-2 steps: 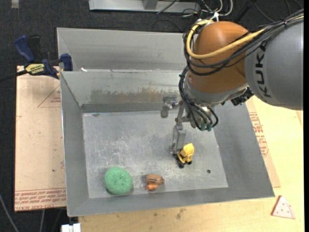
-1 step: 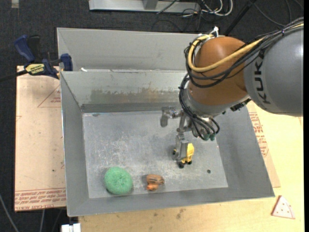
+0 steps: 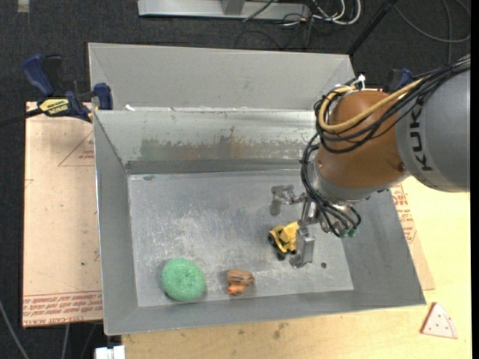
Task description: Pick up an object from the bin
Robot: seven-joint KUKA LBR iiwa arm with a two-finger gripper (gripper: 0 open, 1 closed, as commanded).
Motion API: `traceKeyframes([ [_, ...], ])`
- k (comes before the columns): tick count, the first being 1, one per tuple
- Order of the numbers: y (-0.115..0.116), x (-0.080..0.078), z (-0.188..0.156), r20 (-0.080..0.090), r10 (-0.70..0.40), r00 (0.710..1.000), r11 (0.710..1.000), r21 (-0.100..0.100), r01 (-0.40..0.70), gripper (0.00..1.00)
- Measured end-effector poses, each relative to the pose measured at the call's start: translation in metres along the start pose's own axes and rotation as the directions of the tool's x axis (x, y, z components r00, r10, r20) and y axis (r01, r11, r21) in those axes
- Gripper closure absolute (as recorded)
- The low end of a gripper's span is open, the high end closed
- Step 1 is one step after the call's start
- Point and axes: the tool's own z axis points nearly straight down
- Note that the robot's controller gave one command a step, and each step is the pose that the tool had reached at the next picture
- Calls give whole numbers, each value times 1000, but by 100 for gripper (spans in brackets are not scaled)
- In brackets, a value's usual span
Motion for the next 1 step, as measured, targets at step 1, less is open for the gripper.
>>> traceKeyframes([
  [1,-27,2,19,-6,114,993,994,2,-114,0],
])
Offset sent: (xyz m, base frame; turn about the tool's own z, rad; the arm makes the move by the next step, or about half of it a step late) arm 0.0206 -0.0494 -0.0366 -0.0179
